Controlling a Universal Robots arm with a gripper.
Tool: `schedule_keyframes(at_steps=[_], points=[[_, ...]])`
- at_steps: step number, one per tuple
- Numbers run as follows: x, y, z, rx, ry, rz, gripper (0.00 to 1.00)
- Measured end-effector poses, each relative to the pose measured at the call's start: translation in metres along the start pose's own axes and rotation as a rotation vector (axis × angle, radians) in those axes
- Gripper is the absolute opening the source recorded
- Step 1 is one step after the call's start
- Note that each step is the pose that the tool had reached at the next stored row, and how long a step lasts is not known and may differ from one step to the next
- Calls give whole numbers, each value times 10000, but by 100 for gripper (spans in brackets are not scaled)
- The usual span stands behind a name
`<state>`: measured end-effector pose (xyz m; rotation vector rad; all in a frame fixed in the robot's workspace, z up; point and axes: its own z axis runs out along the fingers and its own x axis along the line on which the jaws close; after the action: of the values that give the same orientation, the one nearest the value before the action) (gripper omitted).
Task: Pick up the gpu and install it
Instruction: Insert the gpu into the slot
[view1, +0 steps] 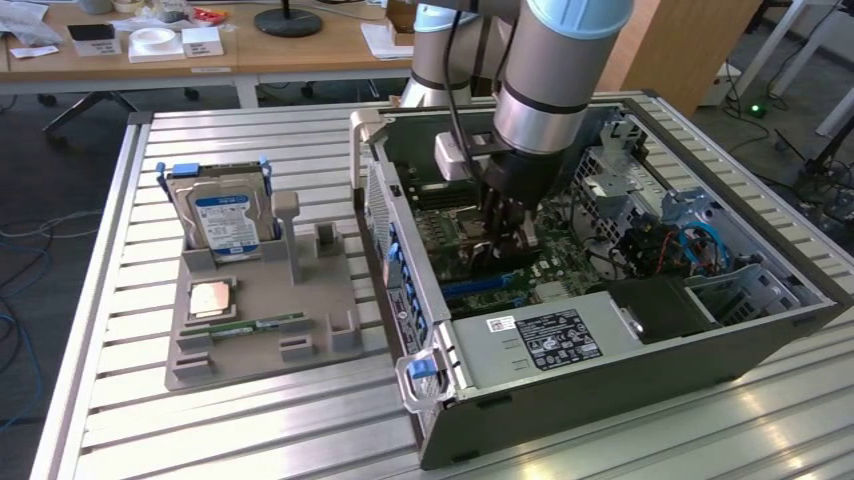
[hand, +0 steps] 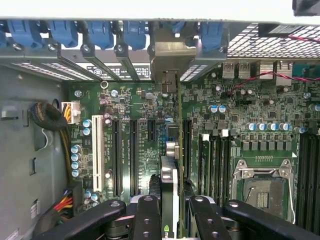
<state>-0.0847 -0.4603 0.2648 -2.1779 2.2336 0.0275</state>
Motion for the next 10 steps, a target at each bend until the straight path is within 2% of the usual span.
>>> schedule_keyframes(at_steps=[10], points=[[1, 4, 50, -1, 1, 1, 27]])
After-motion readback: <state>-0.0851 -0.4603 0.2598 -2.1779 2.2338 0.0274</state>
